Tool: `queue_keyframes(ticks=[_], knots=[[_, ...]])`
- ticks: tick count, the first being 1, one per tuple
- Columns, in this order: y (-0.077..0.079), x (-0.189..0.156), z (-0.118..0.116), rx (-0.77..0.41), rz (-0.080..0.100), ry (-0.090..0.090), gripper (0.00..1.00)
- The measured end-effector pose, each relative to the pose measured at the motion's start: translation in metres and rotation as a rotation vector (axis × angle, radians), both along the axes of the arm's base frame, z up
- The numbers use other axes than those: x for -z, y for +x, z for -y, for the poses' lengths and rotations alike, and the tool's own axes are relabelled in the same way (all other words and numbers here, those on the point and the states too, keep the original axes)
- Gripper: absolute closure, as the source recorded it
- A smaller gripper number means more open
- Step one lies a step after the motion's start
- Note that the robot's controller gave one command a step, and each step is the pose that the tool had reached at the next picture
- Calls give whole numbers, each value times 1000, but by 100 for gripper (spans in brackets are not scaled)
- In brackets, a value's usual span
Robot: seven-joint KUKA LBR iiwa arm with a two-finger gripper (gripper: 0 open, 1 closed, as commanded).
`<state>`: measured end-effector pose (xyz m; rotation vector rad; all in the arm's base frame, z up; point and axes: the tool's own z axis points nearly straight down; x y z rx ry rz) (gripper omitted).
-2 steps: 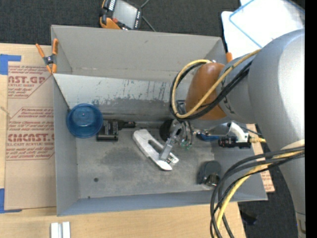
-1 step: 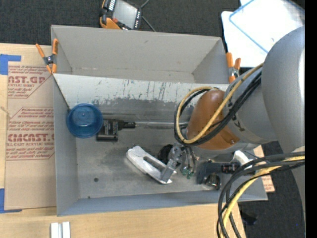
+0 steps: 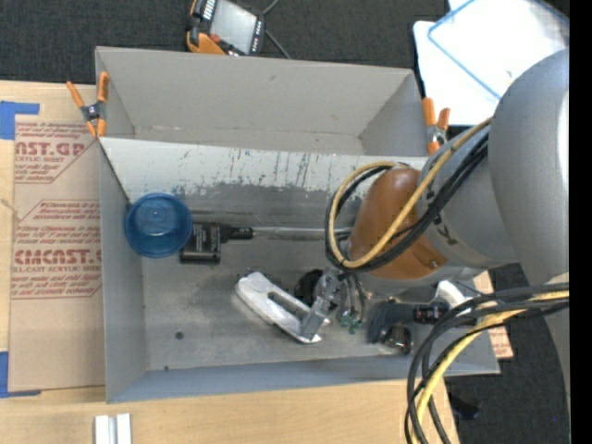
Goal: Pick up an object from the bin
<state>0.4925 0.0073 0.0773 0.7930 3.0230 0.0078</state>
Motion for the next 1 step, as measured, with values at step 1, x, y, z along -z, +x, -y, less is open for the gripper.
queue_keyframes(ticks=[1], knots=[[-1, -19, 0, 0, -2, 0, 100]])
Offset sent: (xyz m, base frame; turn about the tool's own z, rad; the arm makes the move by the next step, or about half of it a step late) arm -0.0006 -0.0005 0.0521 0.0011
